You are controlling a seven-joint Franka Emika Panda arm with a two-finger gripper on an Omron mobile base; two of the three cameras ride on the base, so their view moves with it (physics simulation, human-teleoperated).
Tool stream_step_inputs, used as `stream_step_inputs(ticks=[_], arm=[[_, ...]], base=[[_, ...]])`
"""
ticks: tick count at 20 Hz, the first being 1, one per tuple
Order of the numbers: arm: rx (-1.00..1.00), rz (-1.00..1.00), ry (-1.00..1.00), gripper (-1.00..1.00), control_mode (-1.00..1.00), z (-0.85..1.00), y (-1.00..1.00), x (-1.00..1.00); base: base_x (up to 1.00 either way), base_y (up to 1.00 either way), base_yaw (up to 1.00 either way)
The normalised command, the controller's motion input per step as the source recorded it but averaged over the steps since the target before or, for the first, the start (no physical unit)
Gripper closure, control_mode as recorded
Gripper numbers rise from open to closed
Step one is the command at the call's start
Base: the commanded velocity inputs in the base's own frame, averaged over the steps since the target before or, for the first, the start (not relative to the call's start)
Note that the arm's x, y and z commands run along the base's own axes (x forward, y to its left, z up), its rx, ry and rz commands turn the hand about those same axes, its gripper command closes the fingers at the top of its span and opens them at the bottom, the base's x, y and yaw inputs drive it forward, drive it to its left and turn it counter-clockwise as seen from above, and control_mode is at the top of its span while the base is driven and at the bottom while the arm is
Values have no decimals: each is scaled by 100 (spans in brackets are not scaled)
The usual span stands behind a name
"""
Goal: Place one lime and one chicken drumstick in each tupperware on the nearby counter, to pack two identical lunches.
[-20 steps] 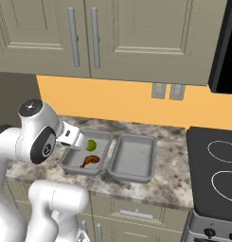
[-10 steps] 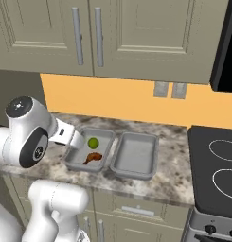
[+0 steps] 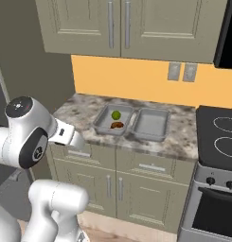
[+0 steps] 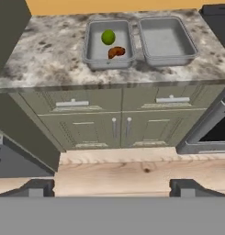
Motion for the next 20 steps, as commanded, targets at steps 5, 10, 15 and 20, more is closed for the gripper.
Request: stream_step_inputs(ticks=[5,10,15,20], arm=[[0,0,0,-100,100,0,0,0],[0,0,0,-100,100,0,0,0],[0,0,0,-100,100,0,0,0],[0,0,0,-100,100,0,0,0]], base=[[-100,15,13],[-100,19,13],[-100,26,14],[-100,39,14]])
